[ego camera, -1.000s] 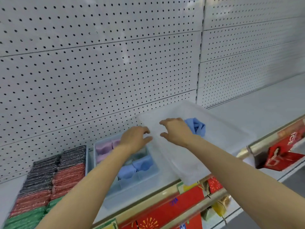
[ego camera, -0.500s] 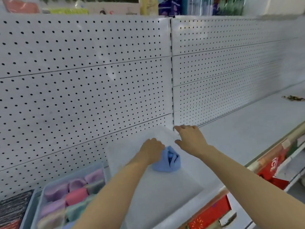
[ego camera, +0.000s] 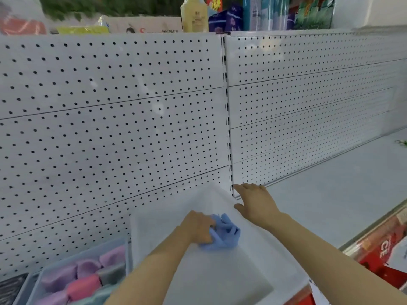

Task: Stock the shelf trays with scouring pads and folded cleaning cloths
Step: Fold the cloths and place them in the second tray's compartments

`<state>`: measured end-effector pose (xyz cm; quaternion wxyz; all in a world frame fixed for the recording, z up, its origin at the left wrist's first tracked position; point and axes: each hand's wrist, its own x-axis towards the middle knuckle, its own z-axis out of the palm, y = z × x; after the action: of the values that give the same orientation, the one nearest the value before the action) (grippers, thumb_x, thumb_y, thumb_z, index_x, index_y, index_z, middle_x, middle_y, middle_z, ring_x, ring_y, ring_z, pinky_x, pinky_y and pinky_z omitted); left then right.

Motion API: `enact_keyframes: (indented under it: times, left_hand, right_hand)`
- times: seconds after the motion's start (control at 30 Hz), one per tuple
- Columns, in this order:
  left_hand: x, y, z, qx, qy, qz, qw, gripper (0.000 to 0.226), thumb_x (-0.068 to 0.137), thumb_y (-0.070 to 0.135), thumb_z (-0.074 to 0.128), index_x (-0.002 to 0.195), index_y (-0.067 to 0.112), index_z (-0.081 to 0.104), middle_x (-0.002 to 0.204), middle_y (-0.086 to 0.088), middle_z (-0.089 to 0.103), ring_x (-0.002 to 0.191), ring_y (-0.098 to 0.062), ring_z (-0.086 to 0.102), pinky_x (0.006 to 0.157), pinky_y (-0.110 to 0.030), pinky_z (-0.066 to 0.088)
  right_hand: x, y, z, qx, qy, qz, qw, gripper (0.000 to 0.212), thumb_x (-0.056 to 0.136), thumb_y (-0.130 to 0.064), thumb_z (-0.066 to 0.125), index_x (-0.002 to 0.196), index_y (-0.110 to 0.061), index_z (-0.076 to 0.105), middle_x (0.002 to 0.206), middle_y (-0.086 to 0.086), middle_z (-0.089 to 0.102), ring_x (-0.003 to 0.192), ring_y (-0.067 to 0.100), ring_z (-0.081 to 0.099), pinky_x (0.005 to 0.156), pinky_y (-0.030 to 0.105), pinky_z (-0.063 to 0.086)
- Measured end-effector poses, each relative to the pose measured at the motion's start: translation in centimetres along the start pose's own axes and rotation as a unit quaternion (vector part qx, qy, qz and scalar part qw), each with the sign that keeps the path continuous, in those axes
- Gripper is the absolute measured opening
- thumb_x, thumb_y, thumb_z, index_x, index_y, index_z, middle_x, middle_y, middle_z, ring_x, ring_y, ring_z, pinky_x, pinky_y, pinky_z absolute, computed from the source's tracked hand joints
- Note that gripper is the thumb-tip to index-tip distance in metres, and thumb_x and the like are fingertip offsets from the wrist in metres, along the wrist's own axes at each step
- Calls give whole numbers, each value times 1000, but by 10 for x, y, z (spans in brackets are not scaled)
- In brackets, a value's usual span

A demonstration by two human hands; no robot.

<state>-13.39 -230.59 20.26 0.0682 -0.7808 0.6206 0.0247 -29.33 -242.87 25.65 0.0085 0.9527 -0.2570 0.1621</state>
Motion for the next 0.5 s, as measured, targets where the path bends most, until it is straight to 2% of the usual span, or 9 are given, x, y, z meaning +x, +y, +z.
enact_keyframes:
  times: [0.07, 0.13, 0.2, 0.27, 0.3, 0.4, 0.47, 0.5]
  left_hand:
    - [-13, -10, -21, -168, 18, -75, 983, 14, 81, 23, 57, 72, 18, 47, 73, 0, 53, 72, -22, 49, 59, -28, 33]
    - [-34, -23, -42, -321, 54, -127, 937, 15, 76, 25, 67, 74, 20, 53, 71, 6, 53, 67, -15, 48, 57, -26, 34]
    - [-61, -35, -63, -407, 85, -150, 897, 19, 74, 21, 73, 72, 19, 54, 66, 7, 51, 61, -12, 45, 55, -24, 34]
    - [-88, -44, -87, -429, 100, -153, 885, 19, 75, 18, 76, 78, 13, 58, 69, 5, 52, 62, -11, 45, 56, -22, 34]
    - [-102, -48, -98, -426, 99, -154, 886, 19, 75, 19, 77, 82, 12, 60, 72, 5, 53, 63, -10, 47, 57, -21, 35]
    - [-144, -55, -136, -419, 58, -123, 898, 16, 77, 22, 78, 74, 30, 65, 68, 12, 58, 65, -8, 53, 58, -17, 39]
    - [-170, -57, -159, -398, 25, -90, 913, 9, 80, 25, 77, 78, 24, 68, 73, 3, 63, 70, -10, 56, 65, -22, 44]
    - [-182, -58, -169, -380, 12, -78, 922, 14, 81, 28, 76, 86, 17, 69, 79, -6, 64, 74, -11, 57, 69, -27, 45]
  right_hand:
    - [-2, -8, 2, 4, -4, -2, 1000, 41, 90, -33, 53, 126, -16, 50, 118, 1, 60, 109, 24, 53, 94, 33, 37]
    - [-3, -19, 2, 15, -12, -9, 1000, 43, 91, -32, 52, 130, -16, 49, 123, 2, 60, 112, 24, 53, 95, 33, 38]
    - [-4, -34, -1, 70, -19, -9, 997, 47, 93, -33, 53, 137, -17, 47, 129, 3, 59, 116, 25, 53, 97, 34, 40]
    - [-5, -53, -10, 186, -15, -3, 982, 47, 95, -39, 53, 137, -18, 50, 130, 0, 59, 117, 20, 55, 98, 33, 42]
    - [-6, -65, -16, 268, -16, 1, 963, 46, 94, -43, 55, 134, -19, 54, 128, -3, 61, 115, 14, 57, 98, 32, 44]
    - [-13, -104, -44, 489, -84, -15, 868, 44, 85, -39, 69, 125, -23, 61, 117, -9, 66, 104, -1, 61, 98, 28, 48]
    - [-19, -129, -60, 550, -140, -51, 822, 36, 81, -26, 75, 115, -19, 66, 109, -3, 71, 103, 5, 65, 96, 28, 50]
    - [-22, -141, -65, 562, -162, -68, 808, 30, 80, -22, 75, 108, -15, 69, 106, 2, 72, 102, 9, 66, 94, 30, 50]
